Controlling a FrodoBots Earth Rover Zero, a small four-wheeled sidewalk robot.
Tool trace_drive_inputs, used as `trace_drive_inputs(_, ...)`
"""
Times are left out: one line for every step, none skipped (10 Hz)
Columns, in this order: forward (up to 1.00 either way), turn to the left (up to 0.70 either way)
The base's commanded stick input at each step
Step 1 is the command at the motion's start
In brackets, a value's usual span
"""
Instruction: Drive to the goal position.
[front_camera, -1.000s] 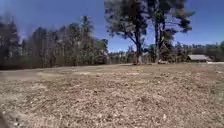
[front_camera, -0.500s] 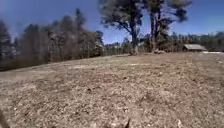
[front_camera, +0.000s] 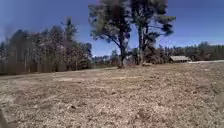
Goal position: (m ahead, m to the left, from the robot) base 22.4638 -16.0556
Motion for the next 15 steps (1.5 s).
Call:
trace_drive_inputs(0.7,-0.35)
trace_drive_inputs(0.7,-0.35)
trace_drive_inputs(0.7,-0.35)
trace_drive_inputs(0.7,-0.35)
trace_drive_inputs(0.7,-0.35)
trace_drive_inputs(0.7,-0.14)
trace_drive_inputs(0.7,-0.03)
trace_drive_inputs(0.7,0.0)
trace_drive_inputs(0.7,0.0)
trace_drive_inputs(0.7,-0.19)
trace_drive_inputs(0.7,-0.35)
trace_drive_inputs(0.7,-0.35)
trace_drive_inputs(0.7,-0.35)
trace_drive_inputs(0.7,-0.35)
trace_drive_inputs(0.7,-0.35)
